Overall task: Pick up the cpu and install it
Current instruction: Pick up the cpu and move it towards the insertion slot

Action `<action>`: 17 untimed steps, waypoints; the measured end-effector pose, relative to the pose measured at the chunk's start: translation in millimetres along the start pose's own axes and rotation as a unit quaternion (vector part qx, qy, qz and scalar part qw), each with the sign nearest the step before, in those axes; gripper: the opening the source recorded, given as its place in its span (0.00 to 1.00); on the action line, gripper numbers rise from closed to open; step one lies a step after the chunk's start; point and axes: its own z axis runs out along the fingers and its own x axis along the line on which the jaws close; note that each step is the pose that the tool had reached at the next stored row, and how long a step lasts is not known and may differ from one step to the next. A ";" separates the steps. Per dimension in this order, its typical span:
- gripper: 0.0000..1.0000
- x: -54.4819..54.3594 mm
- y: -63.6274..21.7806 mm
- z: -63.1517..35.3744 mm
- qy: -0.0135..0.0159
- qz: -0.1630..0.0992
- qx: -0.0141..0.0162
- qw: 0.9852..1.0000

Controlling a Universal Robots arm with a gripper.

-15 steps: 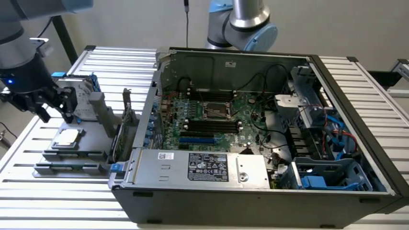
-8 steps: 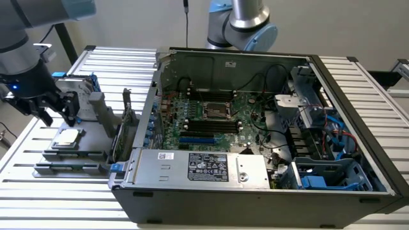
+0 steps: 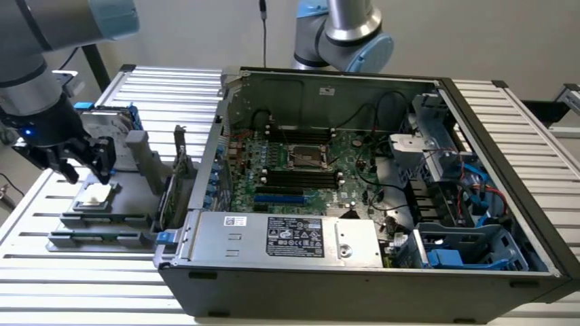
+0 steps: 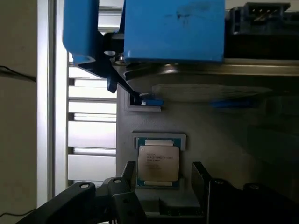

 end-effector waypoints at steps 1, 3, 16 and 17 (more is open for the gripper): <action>0.60 0.0 -0.1 1.8 0.000 0.000 0.000 1.000; 0.60 0.2 -0.2 5.5 0.000 0.000 0.000 1.000; 0.67 0.5 -6.3 22.7 0.001 0.000 0.000 1.000; 0.67 0.4 -6.4 23.3 0.001 0.000 -0.001 1.000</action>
